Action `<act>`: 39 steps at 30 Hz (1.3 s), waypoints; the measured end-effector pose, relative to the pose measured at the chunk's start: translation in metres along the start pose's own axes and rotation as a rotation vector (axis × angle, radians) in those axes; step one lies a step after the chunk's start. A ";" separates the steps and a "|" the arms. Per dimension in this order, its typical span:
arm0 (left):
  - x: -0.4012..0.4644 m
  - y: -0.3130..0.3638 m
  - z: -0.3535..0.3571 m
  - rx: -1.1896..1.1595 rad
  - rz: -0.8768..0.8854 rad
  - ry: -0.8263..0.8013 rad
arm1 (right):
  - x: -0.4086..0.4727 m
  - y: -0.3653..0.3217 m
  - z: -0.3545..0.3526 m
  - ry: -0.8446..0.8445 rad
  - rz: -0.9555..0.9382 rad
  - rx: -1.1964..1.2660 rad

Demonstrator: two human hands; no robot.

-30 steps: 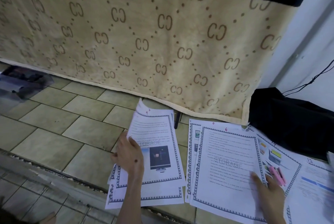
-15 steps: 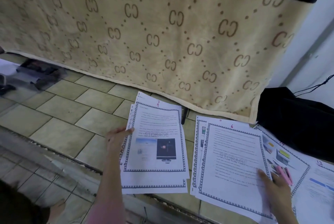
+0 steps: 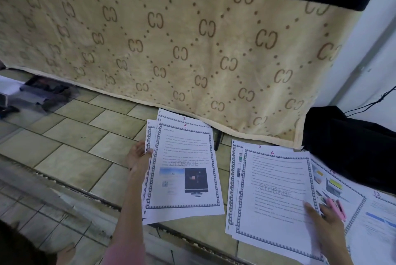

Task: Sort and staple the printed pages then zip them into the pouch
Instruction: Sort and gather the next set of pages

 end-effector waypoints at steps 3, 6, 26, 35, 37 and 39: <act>0.004 -0.005 0.002 0.067 0.046 0.017 | -0.003 -0.003 0.000 0.004 -0.028 -0.003; -0.001 -0.002 0.007 0.421 0.235 0.030 | -0.005 -0.008 -0.001 0.011 -0.055 -0.004; 0.001 0.017 0.019 0.472 0.130 0.186 | -0.028 -0.034 -0.003 0.005 -0.063 -0.012; -0.022 0.043 -0.001 0.375 0.458 0.542 | -0.040 -0.045 -0.006 0.027 -0.031 0.048; -0.027 0.048 -0.007 0.440 0.514 0.642 | -0.045 -0.049 -0.007 0.036 -0.022 0.058; -0.032 0.053 -0.008 0.471 0.557 0.674 | -0.048 -0.053 -0.007 0.028 -0.021 0.074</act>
Point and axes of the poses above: each hand's wrist, its own x-axis towards the middle knuckle, its own z-axis out of the palm, y = z × x, the point moved 5 cm from there along x, towards the middle knuckle, and after that the axes turned 2 degrees about z, right-handed, at the moved point
